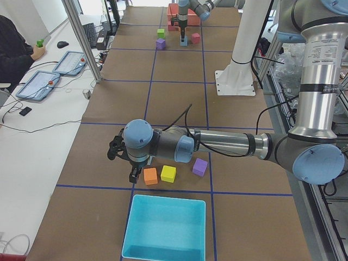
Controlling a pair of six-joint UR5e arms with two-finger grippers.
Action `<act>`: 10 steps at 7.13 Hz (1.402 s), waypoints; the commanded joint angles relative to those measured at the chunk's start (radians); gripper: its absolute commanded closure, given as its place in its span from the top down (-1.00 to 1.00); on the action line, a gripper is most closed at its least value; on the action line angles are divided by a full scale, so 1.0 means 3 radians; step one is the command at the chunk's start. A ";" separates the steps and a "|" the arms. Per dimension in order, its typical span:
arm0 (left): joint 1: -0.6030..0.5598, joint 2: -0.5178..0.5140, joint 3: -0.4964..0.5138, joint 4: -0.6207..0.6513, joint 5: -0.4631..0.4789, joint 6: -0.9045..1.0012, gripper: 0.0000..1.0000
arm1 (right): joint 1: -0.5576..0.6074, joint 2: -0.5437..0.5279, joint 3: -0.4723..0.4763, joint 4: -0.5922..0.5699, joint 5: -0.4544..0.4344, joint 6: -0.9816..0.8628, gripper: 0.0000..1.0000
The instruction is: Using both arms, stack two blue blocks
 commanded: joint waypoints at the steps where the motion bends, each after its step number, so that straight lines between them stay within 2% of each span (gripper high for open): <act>1: 0.0000 0.0000 0.0000 0.0000 0.0000 0.0001 0.96 | -0.0017 -0.0001 0.0000 -0.0003 -0.0020 0.0004 0.89; 4: 0.0000 0.0000 0.0000 0.0000 0.0000 0.0001 0.96 | -0.0022 0.0004 -0.0005 0.0002 -0.0036 0.0060 0.53; 10: 0.0000 0.0000 0.0010 0.0000 0.0000 0.0001 0.96 | -0.0042 0.0009 0.0005 -0.0003 -0.0056 0.0060 0.41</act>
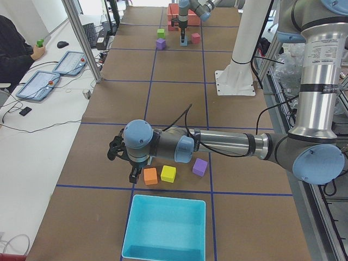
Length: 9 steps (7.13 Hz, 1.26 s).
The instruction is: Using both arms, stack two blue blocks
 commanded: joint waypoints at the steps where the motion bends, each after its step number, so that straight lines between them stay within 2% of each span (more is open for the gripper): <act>1: 0.0005 0.0000 0.0004 0.0000 0.0000 0.0000 0.96 | 0.0004 0.0045 0.0034 -0.0017 0.0039 0.0010 0.41; 2: 0.0000 0.0000 -0.0006 0.0000 0.0000 0.0000 0.96 | 0.0009 0.0116 0.0049 -0.0043 0.0055 0.0036 0.42; 3: 0.0000 0.0000 -0.0006 0.0000 0.0000 0.0000 0.96 | 0.0055 0.0294 0.0059 -0.0250 0.0121 0.0036 0.42; 5: 0.0000 0.0000 0.0014 0.0000 0.0000 0.0000 0.96 | 0.0096 0.1074 0.0080 -0.1142 0.0121 0.0051 0.42; 6: 0.0005 0.0000 0.0029 0.0000 0.0000 0.0000 0.96 | 0.0010 0.1650 0.0065 -0.1765 0.0096 0.0244 0.41; 7: 0.0005 -0.0005 0.0029 0.0000 0.0000 -0.0005 0.96 | -0.0178 0.2056 0.0024 -0.2049 0.0035 0.0448 0.41; 9: 0.0005 -0.0005 0.0045 0.0005 0.0000 -0.0005 0.96 | -0.0373 0.2553 -0.0281 -0.2037 -0.0031 0.0740 0.41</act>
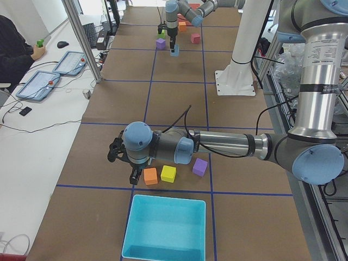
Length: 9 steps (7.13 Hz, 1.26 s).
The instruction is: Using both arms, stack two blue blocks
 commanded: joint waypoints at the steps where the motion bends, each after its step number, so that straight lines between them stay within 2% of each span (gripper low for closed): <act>1: -0.0002 0.0005 0.0010 -0.0003 0.0000 0.0005 0.96 | -0.0175 0.0568 -0.0367 -0.0044 -0.0087 0.0235 0.41; 2: -0.0002 0.0005 0.0021 -0.0003 0.0000 0.0010 0.96 | -0.0252 0.0717 -0.0525 -0.0044 -0.0153 0.0266 0.41; 5: -0.0002 0.0025 0.0031 0.0002 0.0000 0.0010 0.96 | -0.0441 0.0942 -0.1149 0.0547 -0.0383 0.0364 0.40; 6: -0.0002 0.0025 0.0046 -0.0003 0.0000 0.0010 0.96 | -0.0457 0.1080 -0.1313 0.0554 -0.0414 0.0354 0.38; 9: 0.0003 0.0020 0.0082 -0.0003 0.0000 0.0015 0.96 | -0.0457 0.1148 -0.1381 0.0554 -0.0419 0.0348 0.38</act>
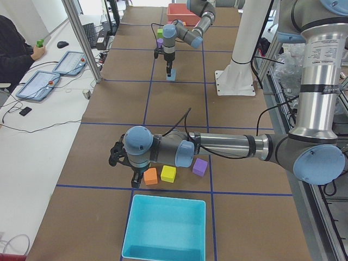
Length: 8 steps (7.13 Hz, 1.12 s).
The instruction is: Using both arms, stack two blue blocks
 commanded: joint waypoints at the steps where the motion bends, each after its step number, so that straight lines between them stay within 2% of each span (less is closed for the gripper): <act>1: 0.0003 -0.0002 0.0021 -0.0001 0.0000 0.0004 0.96 | -0.0013 0.0019 -0.0024 0.0009 -0.0027 -0.0007 0.38; 6: 0.0003 -0.0007 0.0047 -0.0001 0.0000 0.0004 0.96 | -0.0084 0.0008 -0.0167 0.0193 -0.0155 -0.0002 0.39; 7: 0.0003 -0.0007 0.0047 -0.0001 0.0000 0.0004 0.96 | -0.0089 0.0008 -0.0167 0.0193 -0.0155 -0.0002 0.46; 8: 0.0003 -0.0007 0.0042 -0.0001 0.0000 0.0004 0.96 | -0.0100 0.0013 -0.0167 0.0193 -0.0221 -0.0002 0.83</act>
